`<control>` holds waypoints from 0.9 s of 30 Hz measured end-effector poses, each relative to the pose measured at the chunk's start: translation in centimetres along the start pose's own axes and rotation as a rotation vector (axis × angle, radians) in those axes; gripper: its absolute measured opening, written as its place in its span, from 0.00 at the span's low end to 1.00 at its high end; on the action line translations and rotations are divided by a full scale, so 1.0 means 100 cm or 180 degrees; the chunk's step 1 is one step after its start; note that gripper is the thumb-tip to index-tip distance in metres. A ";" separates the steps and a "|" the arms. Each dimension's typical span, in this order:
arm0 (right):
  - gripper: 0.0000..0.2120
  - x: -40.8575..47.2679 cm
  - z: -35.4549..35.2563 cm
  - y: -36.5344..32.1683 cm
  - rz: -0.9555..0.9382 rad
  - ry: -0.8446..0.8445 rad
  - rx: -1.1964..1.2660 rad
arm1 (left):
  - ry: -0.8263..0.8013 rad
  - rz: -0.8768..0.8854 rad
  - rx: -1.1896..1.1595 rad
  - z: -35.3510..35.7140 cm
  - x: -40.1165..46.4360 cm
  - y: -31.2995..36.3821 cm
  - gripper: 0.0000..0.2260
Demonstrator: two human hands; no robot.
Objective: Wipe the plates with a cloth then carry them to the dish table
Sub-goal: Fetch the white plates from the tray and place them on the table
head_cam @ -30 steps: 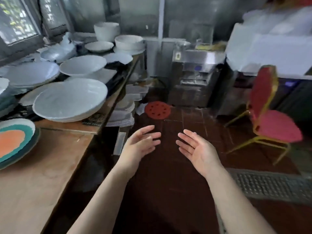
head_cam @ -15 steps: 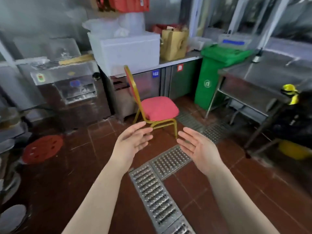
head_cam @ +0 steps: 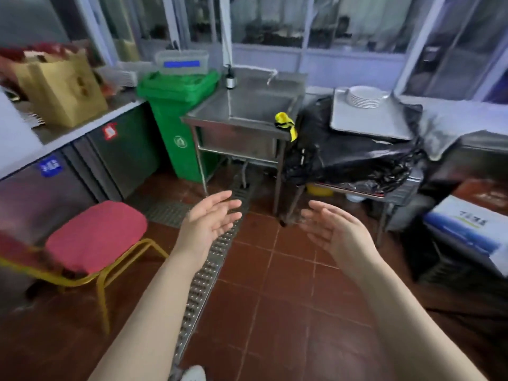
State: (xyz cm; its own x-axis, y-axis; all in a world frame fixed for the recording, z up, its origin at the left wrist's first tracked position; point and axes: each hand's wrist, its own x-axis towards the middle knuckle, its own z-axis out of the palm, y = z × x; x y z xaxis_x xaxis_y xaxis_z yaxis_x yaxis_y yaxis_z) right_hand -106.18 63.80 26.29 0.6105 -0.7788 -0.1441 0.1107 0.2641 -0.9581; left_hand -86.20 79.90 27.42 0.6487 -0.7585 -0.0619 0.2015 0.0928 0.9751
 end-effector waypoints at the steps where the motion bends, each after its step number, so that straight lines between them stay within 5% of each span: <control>1: 0.12 0.017 -0.006 -0.004 -0.0041 0.0117 0.0042 | -0.0106 -0.0016 0.0040 0.004 0.024 0.000 0.11; 10: 0.11 0.180 -0.023 -0.033 -0.0397 0.0946 0.0176 | -0.0921 -0.0130 0.0005 0.056 0.266 0.008 0.11; 16: 0.11 0.273 -0.094 -0.065 -0.0451 0.1450 0.0257 | -0.1293 -0.0395 0.0051 0.136 0.391 -0.005 0.11; 27: 0.08 0.528 -0.216 -0.146 -0.0224 0.1486 0.0108 | -0.1036 -0.0274 0.0133 0.263 0.614 -0.021 0.11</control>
State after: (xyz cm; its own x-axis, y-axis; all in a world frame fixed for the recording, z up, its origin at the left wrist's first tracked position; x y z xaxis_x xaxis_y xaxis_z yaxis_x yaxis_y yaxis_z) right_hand -92.48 6.49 27.36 0.1837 -0.9659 -0.1825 0.1694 0.2140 -0.9620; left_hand -66.05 16.17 27.20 0.3610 -0.9291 -0.0798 0.2109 -0.0020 0.9775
